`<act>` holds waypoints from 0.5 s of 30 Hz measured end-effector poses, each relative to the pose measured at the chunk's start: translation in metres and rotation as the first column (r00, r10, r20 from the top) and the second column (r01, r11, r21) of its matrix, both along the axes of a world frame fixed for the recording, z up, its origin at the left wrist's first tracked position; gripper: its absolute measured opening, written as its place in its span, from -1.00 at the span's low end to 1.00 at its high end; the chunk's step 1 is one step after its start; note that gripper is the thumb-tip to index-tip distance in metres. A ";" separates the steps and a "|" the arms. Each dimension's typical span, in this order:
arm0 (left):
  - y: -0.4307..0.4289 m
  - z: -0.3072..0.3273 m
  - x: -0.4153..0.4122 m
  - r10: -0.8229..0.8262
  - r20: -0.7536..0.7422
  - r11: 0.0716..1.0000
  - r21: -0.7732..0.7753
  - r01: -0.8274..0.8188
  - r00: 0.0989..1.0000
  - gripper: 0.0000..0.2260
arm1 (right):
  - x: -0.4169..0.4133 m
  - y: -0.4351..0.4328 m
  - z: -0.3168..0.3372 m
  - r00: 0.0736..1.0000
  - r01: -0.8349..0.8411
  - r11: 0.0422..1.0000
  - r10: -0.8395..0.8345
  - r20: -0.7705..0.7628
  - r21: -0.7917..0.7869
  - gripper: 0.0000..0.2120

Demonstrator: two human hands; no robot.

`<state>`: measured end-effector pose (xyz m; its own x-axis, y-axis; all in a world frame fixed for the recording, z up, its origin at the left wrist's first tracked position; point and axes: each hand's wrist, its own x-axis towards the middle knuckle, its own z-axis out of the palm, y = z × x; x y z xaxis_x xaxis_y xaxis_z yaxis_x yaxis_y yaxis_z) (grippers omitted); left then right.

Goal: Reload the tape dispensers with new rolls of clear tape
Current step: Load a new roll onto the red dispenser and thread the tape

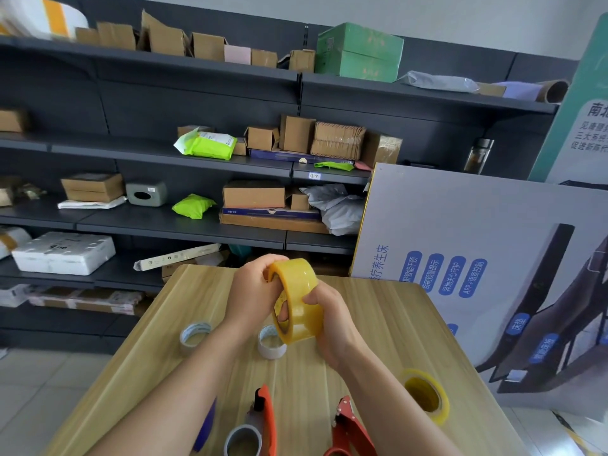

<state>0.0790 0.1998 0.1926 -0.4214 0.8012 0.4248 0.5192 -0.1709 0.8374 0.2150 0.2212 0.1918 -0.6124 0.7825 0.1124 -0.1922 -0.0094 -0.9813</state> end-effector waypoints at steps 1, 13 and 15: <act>0.000 0.001 0.000 -0.006 0.008 1.000 -0.001 0.006 1.000 -0.85 | 0.000 0.000 -0.001 1.000 -0.005 1.000 0.005 -0.003 0.006 -0.60; -0.013 0.002 0.009 -0.105 -0.105 0.976 0.180 0.123 0.989 -0.62 | -0.002 -0.002 0.007 0.994 0.090 0.995 -0.087 0.062 -0.050 -0.68; -0.015 0.002 0.010 -0.110 -0.024 0.982 0.153 0.112 0.994 -0.62 | -0.001 -0.003 0.007 0.993 0.107 0.993 -0.105 0.054 -0.047 -0.70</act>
<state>0.0889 0.1853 0.1950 -0.3260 0.7672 0.5524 0.5026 -0.3543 0.7886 0.2135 0.2186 0.1987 -0.5298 0.8470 0.0424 -0.1444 -0.0409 -0.9887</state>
